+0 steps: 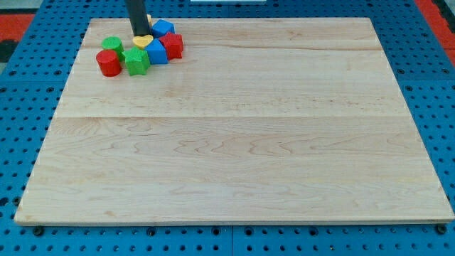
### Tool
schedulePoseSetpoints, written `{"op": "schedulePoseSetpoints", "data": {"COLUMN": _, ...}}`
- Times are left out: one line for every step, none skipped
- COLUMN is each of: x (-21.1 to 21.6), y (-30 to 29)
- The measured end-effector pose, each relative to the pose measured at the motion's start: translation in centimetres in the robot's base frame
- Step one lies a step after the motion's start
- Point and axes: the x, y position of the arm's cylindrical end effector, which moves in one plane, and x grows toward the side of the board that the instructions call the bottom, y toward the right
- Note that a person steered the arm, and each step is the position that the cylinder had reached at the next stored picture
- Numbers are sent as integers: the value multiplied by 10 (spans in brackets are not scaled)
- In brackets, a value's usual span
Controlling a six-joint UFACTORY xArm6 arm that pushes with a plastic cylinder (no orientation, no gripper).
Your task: Move the blue cube to the top right
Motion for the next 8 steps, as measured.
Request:
{"op": "schedulePoseSetpoints", "data": {"x": -11, "y": -48}}
{"op": "schedulePoseSetpoints", "data": {"x": -48, "y": -68}}
{"op": "schedulePoseSetpoints", "data": {"x": -56, "y": -25}}
{"op": "schedulePoseSetpoints", "data": {"x": -25, "y": 46}}
{"op": "schedulePoseSetpoints", "data": {"x": 6, "y": 85}}
{"op": "schedulePoseSetpoints", "data": {"x": 24, "y": 128}}
{"op": "schedulePoseSetpoints", "data": {"x": 25, "y": 201}}
{"op": "schedulePoseSetpoints", "data": {"x": 42, "y": 207}}
